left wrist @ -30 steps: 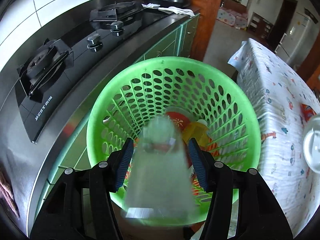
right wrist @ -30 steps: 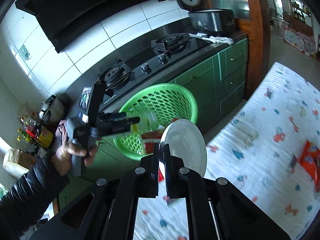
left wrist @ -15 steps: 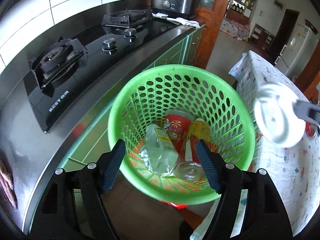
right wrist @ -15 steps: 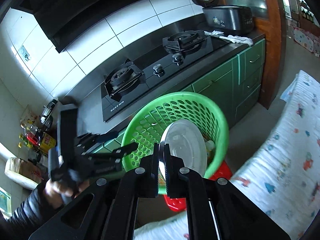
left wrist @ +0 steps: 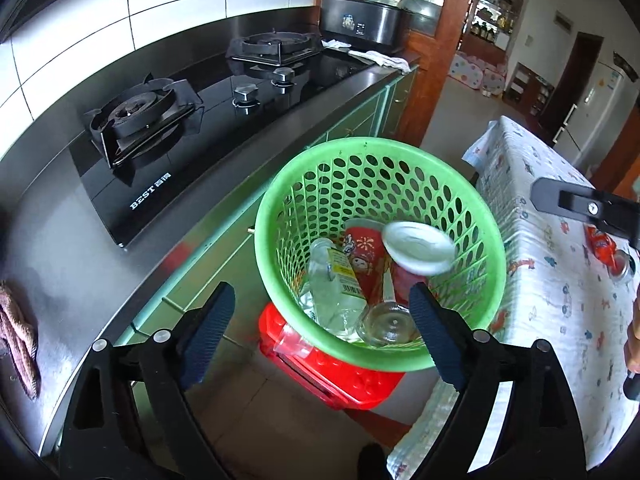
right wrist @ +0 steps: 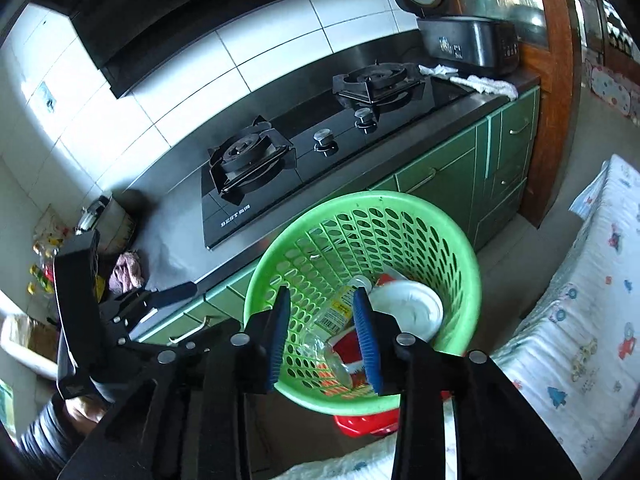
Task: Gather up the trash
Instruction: 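Carry the clear bottle and clear lid to the green basket and release them, then move both tools back over the table toward the wrapper and can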
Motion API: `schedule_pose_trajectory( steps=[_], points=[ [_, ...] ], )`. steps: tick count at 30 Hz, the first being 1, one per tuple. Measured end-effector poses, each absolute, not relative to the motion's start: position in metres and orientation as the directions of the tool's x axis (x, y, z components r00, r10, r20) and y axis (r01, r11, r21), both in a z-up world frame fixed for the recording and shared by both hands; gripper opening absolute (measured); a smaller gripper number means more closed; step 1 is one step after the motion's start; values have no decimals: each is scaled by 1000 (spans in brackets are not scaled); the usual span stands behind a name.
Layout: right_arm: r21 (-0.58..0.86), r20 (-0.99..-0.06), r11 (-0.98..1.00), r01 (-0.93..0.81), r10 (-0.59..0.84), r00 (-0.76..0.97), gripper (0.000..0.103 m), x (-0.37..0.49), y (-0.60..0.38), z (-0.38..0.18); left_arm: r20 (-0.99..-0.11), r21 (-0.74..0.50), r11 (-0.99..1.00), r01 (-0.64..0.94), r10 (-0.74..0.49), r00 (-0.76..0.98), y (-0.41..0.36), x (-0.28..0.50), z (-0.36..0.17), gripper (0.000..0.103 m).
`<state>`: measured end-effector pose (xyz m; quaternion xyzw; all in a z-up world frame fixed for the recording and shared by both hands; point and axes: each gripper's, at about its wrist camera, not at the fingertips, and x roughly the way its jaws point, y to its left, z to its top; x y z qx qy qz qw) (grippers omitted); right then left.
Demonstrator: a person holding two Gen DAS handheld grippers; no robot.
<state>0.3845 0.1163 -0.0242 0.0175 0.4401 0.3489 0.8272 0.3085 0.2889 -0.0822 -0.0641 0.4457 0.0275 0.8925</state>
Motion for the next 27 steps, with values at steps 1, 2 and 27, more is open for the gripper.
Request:
schedule_pose_trajectory(
  steps=[1, 2, 27],
  points=[
    [322, -715, 759, -566, 587, 380, 45, 379, 113, -22, -797, -92, 990, -103, -11, 604, 288, 307, -81, 88],
    [314, -713, 760, -569, 584, 388, 46, 375, 110, -20, -795, -94, 991, -100, -14, 607, 286, 305, -80, 89],
    [178, -757, 930, -320, 337, 559, 85, 295, -122, -14, -758, -134, 985, 109, -173, 629, 148, 281, -52, 96]
  ],
)
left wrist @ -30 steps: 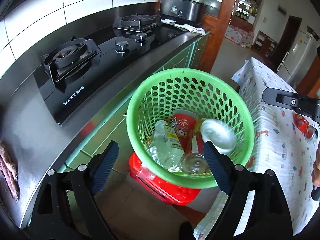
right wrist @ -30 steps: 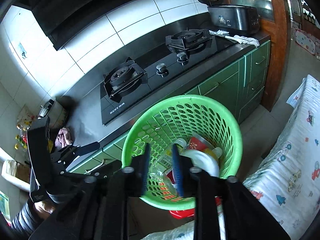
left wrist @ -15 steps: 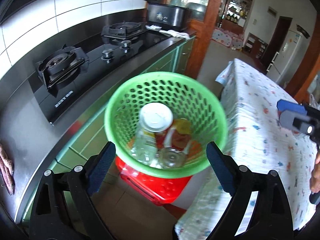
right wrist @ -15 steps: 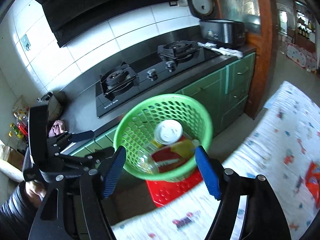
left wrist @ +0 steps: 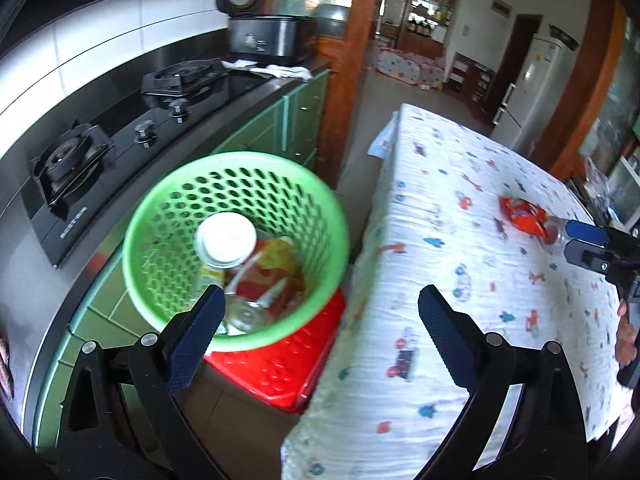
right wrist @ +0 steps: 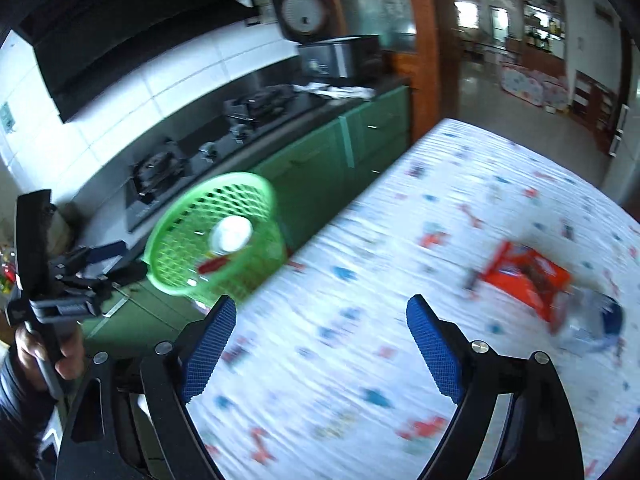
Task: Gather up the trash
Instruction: 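Move both tools back over the table toward the wrapper and can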
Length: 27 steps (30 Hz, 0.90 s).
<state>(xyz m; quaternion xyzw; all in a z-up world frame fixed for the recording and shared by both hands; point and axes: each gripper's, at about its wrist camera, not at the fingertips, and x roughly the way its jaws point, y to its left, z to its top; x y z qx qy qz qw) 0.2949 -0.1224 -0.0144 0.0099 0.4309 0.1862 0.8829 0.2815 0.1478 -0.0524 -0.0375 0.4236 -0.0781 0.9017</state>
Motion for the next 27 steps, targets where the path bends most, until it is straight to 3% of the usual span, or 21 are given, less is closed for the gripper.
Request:
schedule_pose_trajectory(
  steps=[16, 27],
  points=[
    [-30, -845, 936, -351, 164, 509, 89, 310, -291, -49, -790, -125, 969, 212, -227, 570, 50, 304, -66, 96],
    [-157, -942, 788, -595, 62, 330, 91, 363, -322, -84, -803, -121, 966, 228, -230, 550, 7, 317, -74, 96]
  ],
)
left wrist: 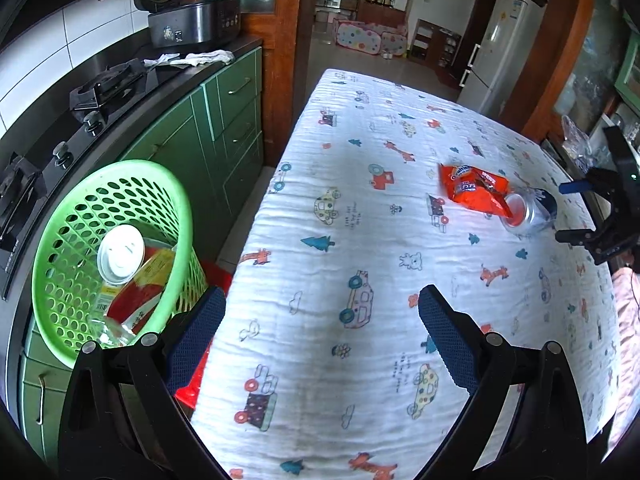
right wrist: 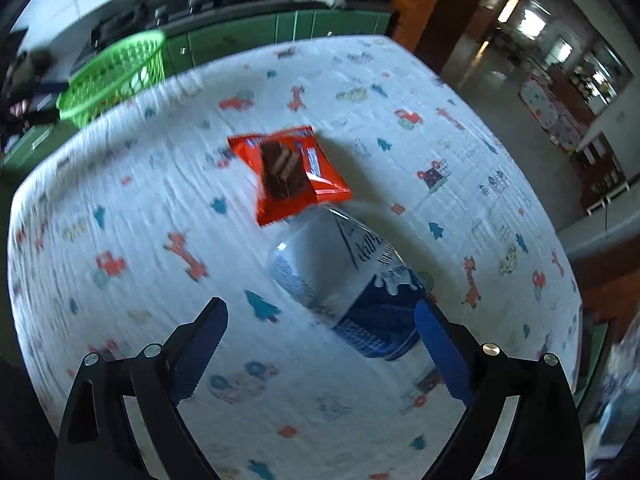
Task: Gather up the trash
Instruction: 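Move both tools back over the table toward the wrapper and can, then grasp the blue-and-white can with the right tool while the left tool grasps the red wrapper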
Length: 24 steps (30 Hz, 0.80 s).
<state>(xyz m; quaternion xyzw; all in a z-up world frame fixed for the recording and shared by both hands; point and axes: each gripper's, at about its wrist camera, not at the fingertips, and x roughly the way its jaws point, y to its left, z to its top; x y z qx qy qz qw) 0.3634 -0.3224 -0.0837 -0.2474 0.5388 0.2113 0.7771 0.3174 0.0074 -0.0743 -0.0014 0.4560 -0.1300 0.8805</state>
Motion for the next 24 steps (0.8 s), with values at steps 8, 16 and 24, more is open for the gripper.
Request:
schedule_pose_trajectory(
  steps=[8, 16, 24],
  points=[
    [-180, -965, 695, -696, 12, 262, 96, 391, -322, -109, -815, -110, 972, 206, -206, 541, 0, 326, -81, 96],
    [-245, -963, 613, -751, -67, 260, 95, 400, -314, -127, -832, -110, 978, 179, -189, 521, 4, 332, -91, 96],
    [-237, -964, 648, -724, -64, 259, 79, 406, -315, -137, -842, -125, 979, 161, -190, 504, 6, 339, -98, 96]
  ],
)
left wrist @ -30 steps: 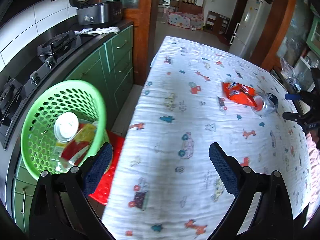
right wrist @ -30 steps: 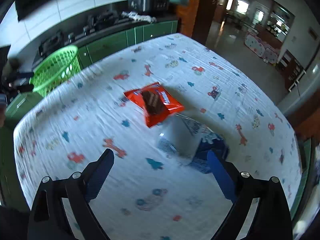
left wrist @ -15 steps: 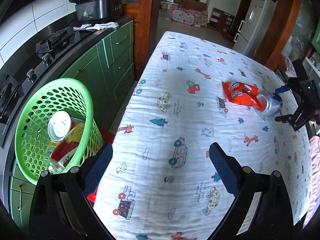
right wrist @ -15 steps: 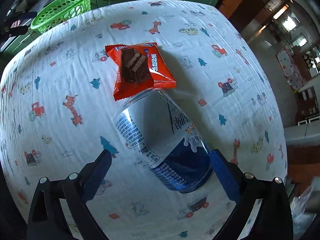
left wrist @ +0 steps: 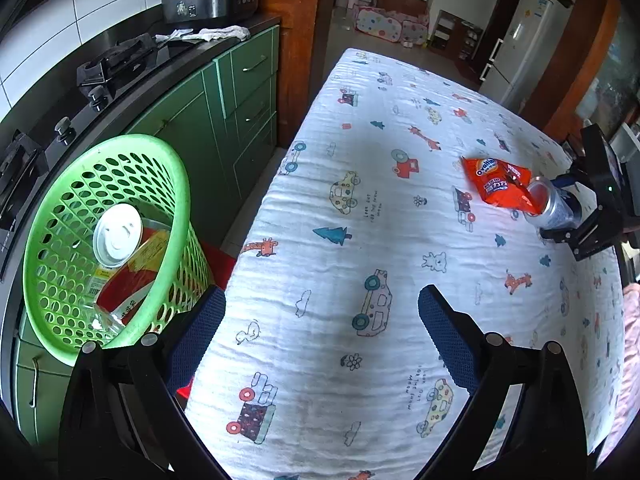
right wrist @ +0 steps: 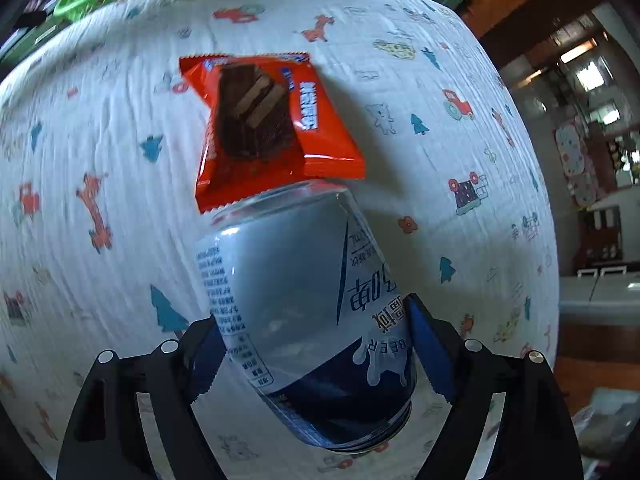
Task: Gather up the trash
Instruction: 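Grasp the blue-and-white can with the right tool while the left tool grasps the red wrapper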
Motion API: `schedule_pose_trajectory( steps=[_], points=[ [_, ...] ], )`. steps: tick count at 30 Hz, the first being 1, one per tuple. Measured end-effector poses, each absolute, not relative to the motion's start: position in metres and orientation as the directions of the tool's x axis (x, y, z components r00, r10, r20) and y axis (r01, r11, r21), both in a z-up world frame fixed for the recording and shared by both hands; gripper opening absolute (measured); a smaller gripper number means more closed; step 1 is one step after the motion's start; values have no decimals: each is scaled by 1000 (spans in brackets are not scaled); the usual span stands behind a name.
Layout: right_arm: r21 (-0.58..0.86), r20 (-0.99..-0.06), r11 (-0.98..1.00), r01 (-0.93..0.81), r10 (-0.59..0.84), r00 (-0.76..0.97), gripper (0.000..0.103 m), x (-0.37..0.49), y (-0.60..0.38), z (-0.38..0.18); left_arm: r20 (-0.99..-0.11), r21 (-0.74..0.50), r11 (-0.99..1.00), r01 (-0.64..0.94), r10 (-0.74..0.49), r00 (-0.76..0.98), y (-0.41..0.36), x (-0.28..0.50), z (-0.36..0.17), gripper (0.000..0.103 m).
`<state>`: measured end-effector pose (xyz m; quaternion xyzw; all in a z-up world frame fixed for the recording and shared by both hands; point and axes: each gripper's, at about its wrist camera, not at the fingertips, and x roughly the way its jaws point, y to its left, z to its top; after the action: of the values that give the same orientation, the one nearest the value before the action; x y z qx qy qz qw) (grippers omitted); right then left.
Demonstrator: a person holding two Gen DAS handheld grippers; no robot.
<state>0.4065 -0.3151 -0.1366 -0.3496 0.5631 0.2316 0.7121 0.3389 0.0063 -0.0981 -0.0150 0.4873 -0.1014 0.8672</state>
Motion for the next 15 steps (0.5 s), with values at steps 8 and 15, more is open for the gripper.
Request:
schedule_pose_trajectory(
  steps=[8, 15],
  points=[
    [-119, -971, 787, -606, 35, 235, 79, 389, -338, -116, -834, -169, 961, 219, -257, 488, -22, 348, -94, 96],
    [-72, -967, 859, -506, 66, 248, 79, 347, -356, -102, -815, -179, 915, 361, -344, 466, -92, 366, -85, 96]
  ],
)
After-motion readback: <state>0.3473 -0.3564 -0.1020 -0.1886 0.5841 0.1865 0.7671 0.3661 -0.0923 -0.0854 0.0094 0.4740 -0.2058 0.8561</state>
